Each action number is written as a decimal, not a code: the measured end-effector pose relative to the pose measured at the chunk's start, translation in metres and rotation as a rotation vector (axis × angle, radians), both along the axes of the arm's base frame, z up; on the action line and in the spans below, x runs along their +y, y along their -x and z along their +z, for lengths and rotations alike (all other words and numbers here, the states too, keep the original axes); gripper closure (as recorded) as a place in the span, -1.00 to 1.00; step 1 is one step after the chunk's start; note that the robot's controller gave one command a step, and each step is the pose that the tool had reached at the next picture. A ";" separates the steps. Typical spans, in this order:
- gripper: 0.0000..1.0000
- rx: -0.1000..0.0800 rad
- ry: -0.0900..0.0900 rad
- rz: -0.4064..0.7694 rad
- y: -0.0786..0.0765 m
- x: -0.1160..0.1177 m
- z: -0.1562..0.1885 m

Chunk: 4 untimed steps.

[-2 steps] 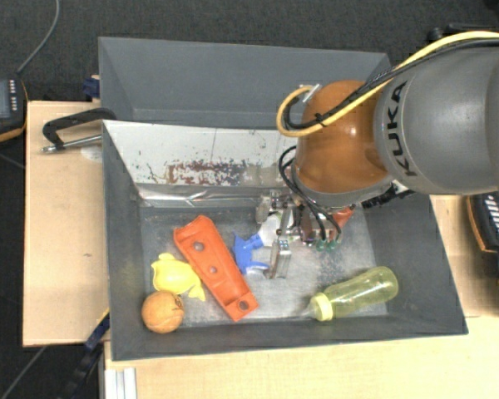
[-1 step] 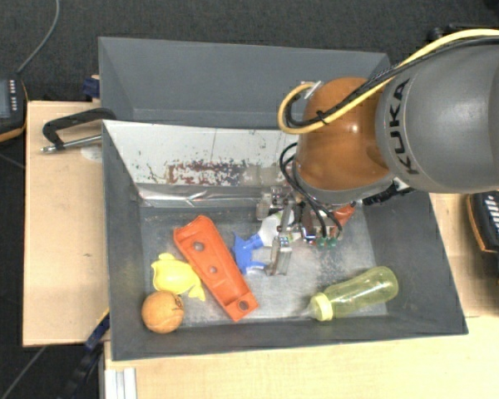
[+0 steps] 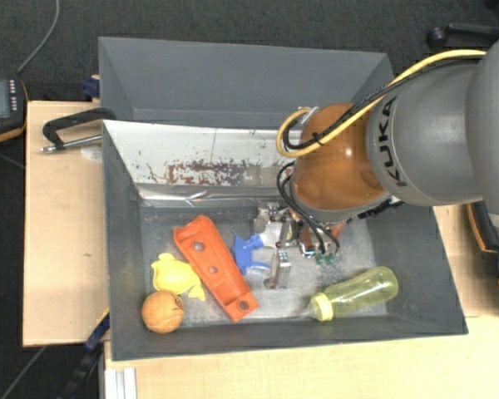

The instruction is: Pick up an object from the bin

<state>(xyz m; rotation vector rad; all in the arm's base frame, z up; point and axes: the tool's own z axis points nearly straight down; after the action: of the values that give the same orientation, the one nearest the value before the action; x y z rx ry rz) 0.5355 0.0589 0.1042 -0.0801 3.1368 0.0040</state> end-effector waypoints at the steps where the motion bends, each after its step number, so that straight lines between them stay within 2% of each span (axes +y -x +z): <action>1: -1.00 0.002 -0.001 0.011 0.005 -0.010 -0.033; 2: 1.00 -0.005 -0.002 -0.013 -0.003 -0.012 -0.034; 3: 1.00 -0.005 -0.002 -0.013 -0.003 -0.012 -0.034; 4: 1.00 0.001 -0.002 -0.005 -0.004 -0.018 0.010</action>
Offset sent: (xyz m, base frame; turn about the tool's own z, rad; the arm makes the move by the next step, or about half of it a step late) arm 0.0019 -0.0129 -0.0342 0.0125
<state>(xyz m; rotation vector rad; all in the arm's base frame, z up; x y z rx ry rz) 0.5400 0.0414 0.1145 -0.0720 3.1376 0.0078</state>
